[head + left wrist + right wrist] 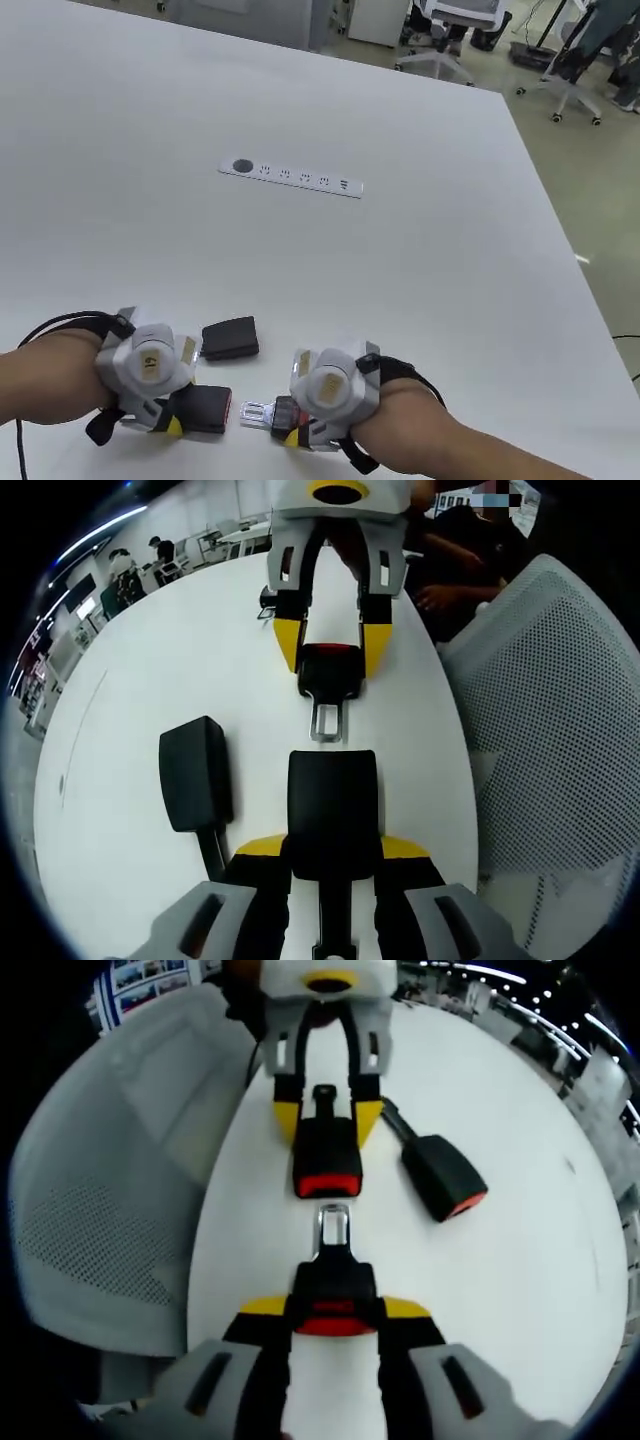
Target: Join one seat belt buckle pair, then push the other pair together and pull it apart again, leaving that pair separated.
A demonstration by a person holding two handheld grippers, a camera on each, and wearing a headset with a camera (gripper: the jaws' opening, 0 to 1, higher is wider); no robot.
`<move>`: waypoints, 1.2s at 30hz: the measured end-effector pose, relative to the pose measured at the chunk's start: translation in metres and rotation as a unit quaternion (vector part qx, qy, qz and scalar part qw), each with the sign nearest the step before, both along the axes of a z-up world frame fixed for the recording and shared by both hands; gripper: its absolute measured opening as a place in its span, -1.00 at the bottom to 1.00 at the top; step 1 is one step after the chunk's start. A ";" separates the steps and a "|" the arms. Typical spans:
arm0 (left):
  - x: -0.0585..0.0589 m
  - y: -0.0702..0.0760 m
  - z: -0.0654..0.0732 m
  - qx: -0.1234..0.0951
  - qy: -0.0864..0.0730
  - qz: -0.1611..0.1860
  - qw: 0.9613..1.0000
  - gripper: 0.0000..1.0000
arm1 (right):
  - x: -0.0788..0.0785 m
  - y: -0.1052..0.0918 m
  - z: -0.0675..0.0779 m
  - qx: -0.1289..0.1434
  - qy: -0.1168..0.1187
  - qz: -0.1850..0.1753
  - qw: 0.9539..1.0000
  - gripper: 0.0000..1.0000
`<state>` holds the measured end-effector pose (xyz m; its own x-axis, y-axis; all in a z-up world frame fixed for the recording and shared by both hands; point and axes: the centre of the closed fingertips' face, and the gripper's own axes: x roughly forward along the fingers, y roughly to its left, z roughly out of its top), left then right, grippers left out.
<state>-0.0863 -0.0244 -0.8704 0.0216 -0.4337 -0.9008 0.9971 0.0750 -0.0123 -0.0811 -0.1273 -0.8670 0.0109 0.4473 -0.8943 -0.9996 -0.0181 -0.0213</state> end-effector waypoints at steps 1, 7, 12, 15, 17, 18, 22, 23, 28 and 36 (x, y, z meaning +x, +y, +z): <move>0.000 0.000 0.000 0.001 0.000 0.001 1.000 -0.34 | 0.000 0.003 0.000 0.000 0.001 0.000 1.000 -0.36; 0.001 0.001 -0.001 0.002 0.002 0.003 1.000 -0.35 | -0.001 0.009 0.001 -0.006 -0.005 0.007 1.000 -0.36; 0.001 0.001 -0.001 0.004 0.001 0.002 1.000 -0.35 | -0.004 0.012 0.002 0.000 -0.009 0.011 1.000 -0.36; 0.000 0.001 0.000 0.004 0.001 0.004 1.000 -0.35 | -0.004 0.016 0.001 0.008 -0.004 0.005 1.000 -0.37; 0.001 0.000 0.000 0.001 0.001 0.004 1.000 -0.35 | -0.003 0.019 0.001 0.012 -0.001 0.000 1.000 -0.37; 0.001 0.000 0.000 0.000 0.001 0.005 1.000 -0.35 | -0.004 0.020 0.001 0.012 -0.002 0.002 1.000 -0.37; 0.000 -0.001 0.001 0.000 0.002 0.002 1.000 -0.35 | -0.003 0.019 0.000 0.016 0.001 -0.004 1.000 -0.38; 0.000 -0.001 0.001 0.000 0.004 0.004 1.000 -0.35 | -0.003 0.019 0.000 0.018 0.001 -0.005 1.000 -0.39; 0.000 -0.001 0.000 0.001 0.003 -0.006 1.000 -0.36 | -0.004 0.021 0.002 0.025 0.001 -0.005 1.000 -0.41; 0.000 -0.001 -0.001 0.005 0.000 -0.009 1.000 -0.37 | -0.004 0.029 0.003 0.023 -0.002 -0.005 1.000 -0.43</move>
<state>-0.0863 -0.0250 -0.8711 0.0134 -0.4255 -0.9049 0.9983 0.0572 -0.0122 -0.0851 -0.0984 -0.8637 0.0187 0.4877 -0.8728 -0.9997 -0.0067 -0.0251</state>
